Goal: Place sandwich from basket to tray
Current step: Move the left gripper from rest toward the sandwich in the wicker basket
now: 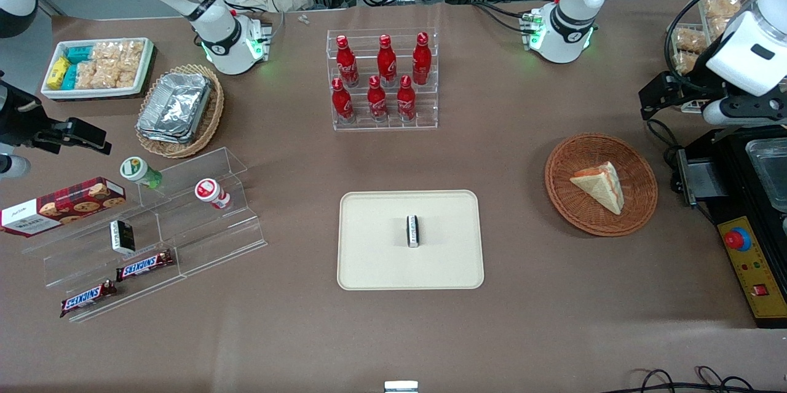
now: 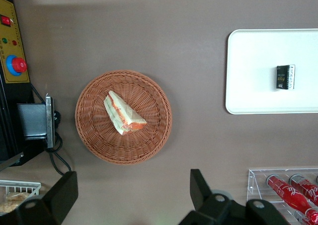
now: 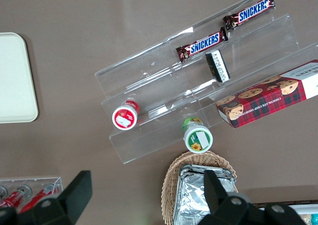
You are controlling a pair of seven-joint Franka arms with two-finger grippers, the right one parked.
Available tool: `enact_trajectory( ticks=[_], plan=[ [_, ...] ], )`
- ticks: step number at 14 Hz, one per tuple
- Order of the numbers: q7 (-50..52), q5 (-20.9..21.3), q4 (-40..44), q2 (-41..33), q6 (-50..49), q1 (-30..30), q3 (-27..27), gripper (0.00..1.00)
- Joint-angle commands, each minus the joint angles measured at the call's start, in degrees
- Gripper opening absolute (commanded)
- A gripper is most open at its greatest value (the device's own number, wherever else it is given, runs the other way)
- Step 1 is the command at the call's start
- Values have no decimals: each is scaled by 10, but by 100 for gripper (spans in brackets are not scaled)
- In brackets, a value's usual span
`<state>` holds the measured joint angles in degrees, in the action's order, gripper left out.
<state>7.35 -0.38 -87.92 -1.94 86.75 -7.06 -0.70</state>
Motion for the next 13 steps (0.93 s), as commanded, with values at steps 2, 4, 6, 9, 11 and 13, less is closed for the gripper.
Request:
enact_trajectory(
  ticks=[2, 4, 6, 9, 11, 13],
  plan=[
    [10, -4, 5, -3, -4, 1, -2, 100],
    [11, -3, 5, -2, -5, 1, -3, 100],
    [11, -2, 5, -2, -6, 1, -3, 100],
    [6, -2, 2, -2, -8, 2, -1, 100],
    [7, -2, 2, -4, -13, 4, 0, 100],
    [10, 5, -1, -5, -33, 4, 1, 100]
  ],
)
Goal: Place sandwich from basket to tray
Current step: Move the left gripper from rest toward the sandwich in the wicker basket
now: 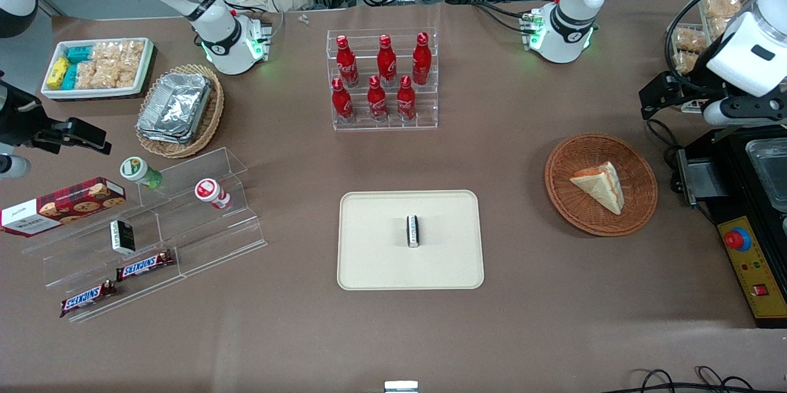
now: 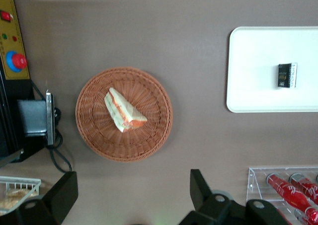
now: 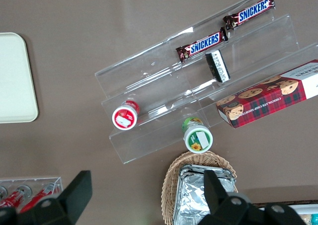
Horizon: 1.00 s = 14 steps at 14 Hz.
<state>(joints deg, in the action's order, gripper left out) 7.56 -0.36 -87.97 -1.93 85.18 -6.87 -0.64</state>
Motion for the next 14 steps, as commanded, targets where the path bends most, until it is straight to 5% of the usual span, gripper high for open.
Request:
enact_trajectory(
  ticks=[1, 14],
  plan=[
    [8, 5, -2, -5, -16, 3, 0, 100],
    [89, -4, -56, -7, 32, 13, 71, 100]
  ],
)
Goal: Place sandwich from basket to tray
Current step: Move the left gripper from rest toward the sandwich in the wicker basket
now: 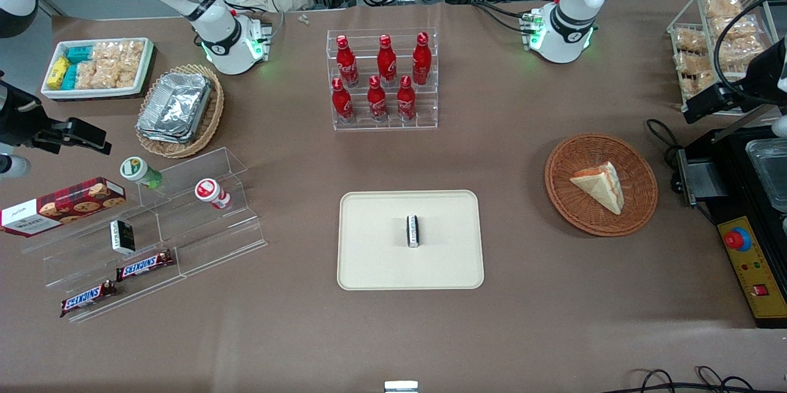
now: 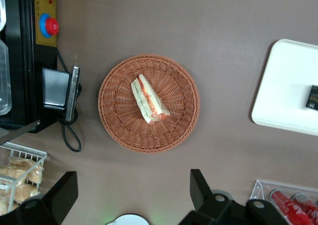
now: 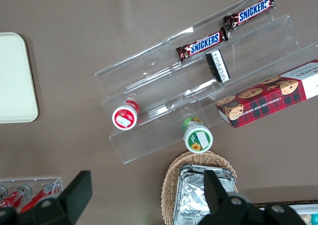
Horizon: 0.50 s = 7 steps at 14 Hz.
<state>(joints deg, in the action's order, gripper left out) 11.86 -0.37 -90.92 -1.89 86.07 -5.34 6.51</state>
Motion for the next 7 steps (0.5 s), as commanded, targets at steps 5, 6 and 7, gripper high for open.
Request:
enact_trajectory(
  ticks=[5, 6, 7],
  plan=[
    [127, -4, -94, -9, 89, -4, 0, 100],
    [146, -4, -110, -9, 109, -5, 0, 100],
    [162, -4, -121, -8, 120, -5, 0, 100]
  ],
)
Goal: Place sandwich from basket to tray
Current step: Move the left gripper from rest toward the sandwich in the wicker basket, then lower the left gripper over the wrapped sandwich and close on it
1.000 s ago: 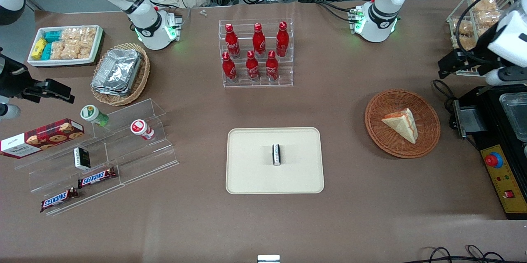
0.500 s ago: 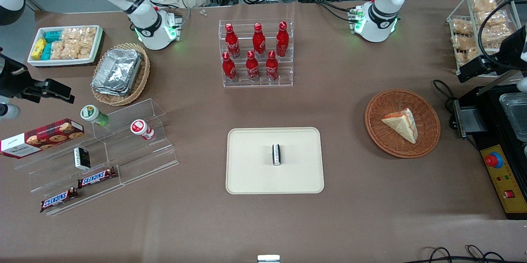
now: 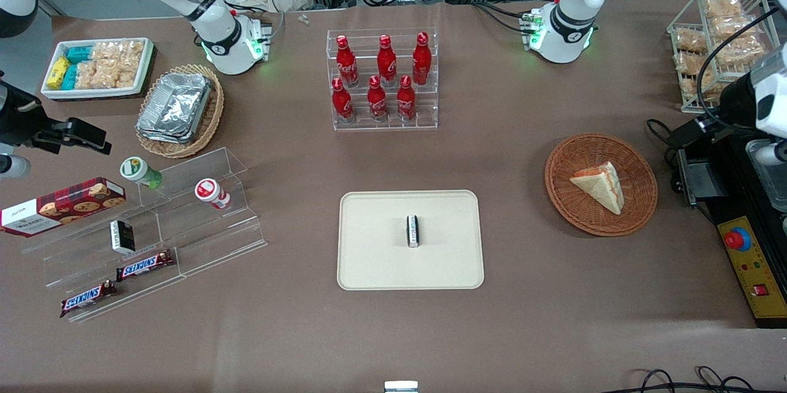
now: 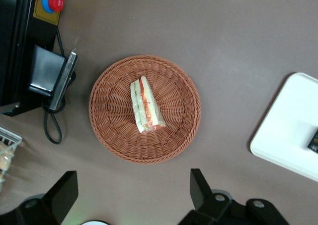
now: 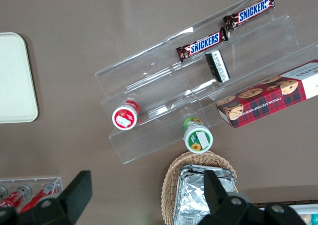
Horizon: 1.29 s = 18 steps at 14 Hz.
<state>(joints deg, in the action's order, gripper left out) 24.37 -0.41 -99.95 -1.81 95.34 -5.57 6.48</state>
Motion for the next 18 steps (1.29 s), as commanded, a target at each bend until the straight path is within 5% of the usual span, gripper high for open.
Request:
enact_trajectory(
  ticks=[1, 8, 18],
  plan=[
    [51, -4, -38, -6, 36, -3, -1, 100],
    [83, -4, -164, 9, 192, -3, -2, 100],
    [210, -5, -235, 106, 344, -8, -2, 100]
  ],
)
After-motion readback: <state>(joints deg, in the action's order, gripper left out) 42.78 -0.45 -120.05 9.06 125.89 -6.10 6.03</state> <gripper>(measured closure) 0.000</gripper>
